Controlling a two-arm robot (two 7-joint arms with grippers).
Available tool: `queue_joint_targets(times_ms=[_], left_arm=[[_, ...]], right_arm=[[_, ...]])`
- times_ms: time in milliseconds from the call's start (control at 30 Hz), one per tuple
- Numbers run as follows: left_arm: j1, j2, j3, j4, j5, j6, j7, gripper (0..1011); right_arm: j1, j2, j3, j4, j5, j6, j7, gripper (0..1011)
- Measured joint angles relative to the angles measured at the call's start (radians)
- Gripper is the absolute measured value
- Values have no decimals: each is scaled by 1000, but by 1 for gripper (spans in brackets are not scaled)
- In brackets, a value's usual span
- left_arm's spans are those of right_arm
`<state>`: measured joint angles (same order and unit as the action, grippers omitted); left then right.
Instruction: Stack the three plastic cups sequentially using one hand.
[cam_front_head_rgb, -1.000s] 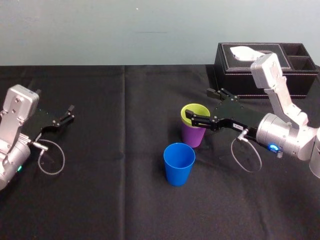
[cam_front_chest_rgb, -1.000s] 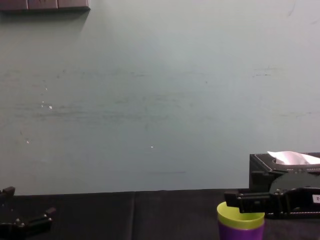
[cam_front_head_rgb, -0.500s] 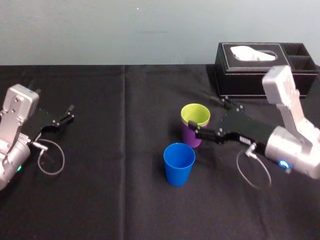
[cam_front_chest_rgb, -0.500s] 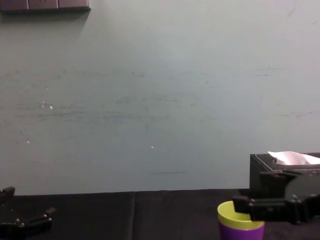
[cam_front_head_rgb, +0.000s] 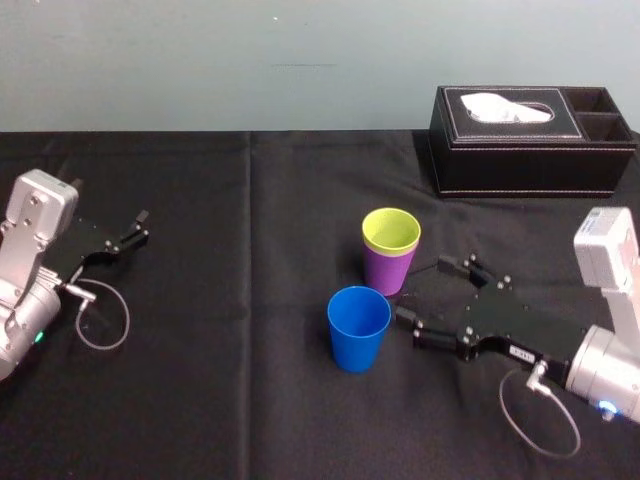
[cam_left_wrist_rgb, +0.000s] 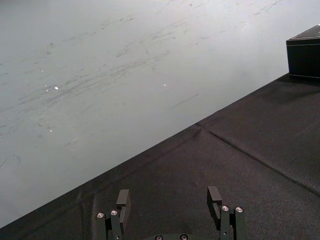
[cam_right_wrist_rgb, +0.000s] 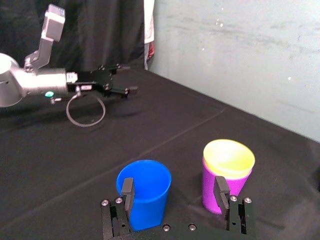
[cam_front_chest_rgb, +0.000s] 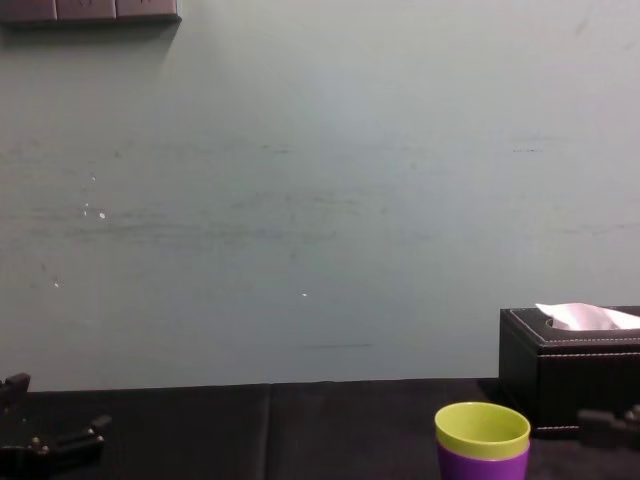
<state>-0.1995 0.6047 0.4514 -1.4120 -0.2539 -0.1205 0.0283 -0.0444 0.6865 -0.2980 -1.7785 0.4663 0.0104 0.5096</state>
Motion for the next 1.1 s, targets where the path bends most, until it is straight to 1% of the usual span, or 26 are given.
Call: queue_joint_targets(times_ms=[233, 467, 600, 767, 1100], left_arm=[[0, 0, 0, 0, 0, 0, 0, 1011], [0, 0, 0, 0, 0, 0, 0, 1011], [0, 0, 0, 0, 0, 0, 0, 1011], [0, 0, 0, 0, 0, 0, 0, 1011], [0, 0, 0, 0, 0, 0, 0, 1011]], right_arm=[[-47, 15, -1, 9, 5, -15, 18, 1003], [-69, 18, -7, 22, 5, -27, 32, 1003], [-71, 16, -12, 30, 4, -31, 36, 1003], [-52, 4, -31, 50, -7, -27, 42, 1003], [21, -37, -81, 110, -28, -8, 58, 1003]])
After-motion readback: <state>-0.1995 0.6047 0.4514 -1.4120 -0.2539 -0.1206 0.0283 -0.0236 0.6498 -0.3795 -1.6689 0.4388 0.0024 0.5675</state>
